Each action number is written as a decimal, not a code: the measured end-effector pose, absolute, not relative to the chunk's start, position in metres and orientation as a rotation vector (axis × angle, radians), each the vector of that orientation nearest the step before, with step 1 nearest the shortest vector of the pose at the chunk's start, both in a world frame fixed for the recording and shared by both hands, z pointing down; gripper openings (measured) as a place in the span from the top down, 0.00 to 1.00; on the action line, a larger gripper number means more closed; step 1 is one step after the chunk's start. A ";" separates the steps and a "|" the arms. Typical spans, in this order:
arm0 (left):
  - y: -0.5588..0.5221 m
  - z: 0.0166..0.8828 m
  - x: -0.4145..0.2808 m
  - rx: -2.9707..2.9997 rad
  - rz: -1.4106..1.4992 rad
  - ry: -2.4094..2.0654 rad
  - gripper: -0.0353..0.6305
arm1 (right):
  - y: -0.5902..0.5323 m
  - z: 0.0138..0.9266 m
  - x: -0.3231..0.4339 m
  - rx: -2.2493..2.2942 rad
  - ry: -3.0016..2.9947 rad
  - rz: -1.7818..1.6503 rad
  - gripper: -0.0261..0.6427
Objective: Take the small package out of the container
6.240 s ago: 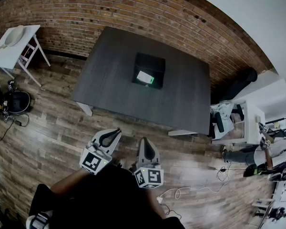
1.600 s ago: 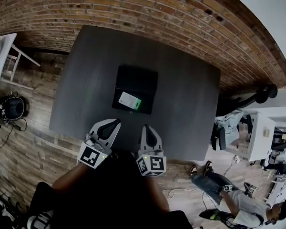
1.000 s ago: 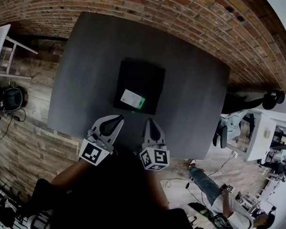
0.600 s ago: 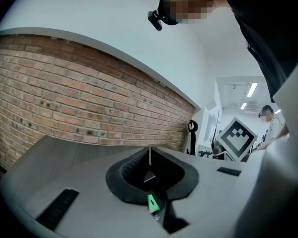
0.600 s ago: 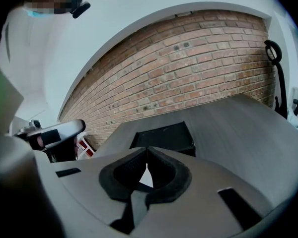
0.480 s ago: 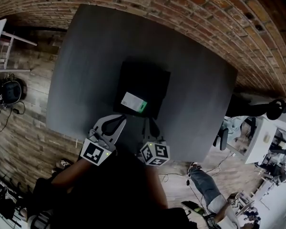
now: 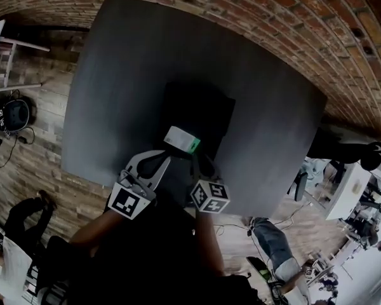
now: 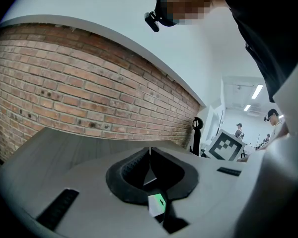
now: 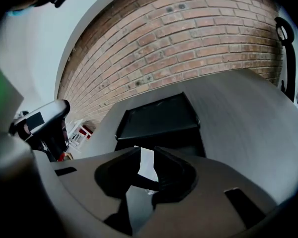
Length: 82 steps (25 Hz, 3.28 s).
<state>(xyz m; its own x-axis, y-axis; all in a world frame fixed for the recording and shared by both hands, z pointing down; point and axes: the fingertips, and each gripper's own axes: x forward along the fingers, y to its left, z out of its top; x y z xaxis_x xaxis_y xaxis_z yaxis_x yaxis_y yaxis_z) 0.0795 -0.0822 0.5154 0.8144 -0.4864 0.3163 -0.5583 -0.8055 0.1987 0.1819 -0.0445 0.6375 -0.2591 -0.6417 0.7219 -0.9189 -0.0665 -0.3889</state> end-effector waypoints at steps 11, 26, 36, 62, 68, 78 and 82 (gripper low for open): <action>-0.100 0.539 0.076 2.649 0.382 -0.804 0.88 | -0.048 0.686 0.176 1.503 -1.789 1.399 0.61; -0.108 0.559 0.076 2.584 0.397 -0.795 0.88 | -0.056 0.711 0.183 1.395 -1.671 1.512 0.56; -0.112 0.567 0.071 2.560 0.377 -0.805 0.88 | -0.060 0.721 0.185 1.358 -1.629 1.613 0.55; -0.126 0.577 0.056 2.506 0.337 -0.828 0.88 | -0.069 0.737 0.173 1.203 -1.571 1.645 0.62; -0.125 0.577 0.053 2.512 0.336 -0.828 0.88 | -0.063 0.734 0.169 1.195 -1.588 1.623 0.73; -0.123 0.572 0.049 2.527 0.324 -0.839 0.88 | -0.065 0.725 0.165 1.211 -1.642 1.581 0.84; -0.120 0.570 0.049 2.534 0.331 -0.833 0.88 | -0.066 0.719 0.164 1.220 -1.667 1.577 0.86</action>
<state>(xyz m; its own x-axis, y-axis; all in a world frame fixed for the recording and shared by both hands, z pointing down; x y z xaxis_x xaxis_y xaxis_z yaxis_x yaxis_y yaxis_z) 0.0486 -0.1197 0.5702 0.7890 -0.5006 0.3561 -0.6085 -0.7167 0.3408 0.1645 -0.0658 0.7187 -0.4473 -0.2455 0.8600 -0.8724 -0.0921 -0.4801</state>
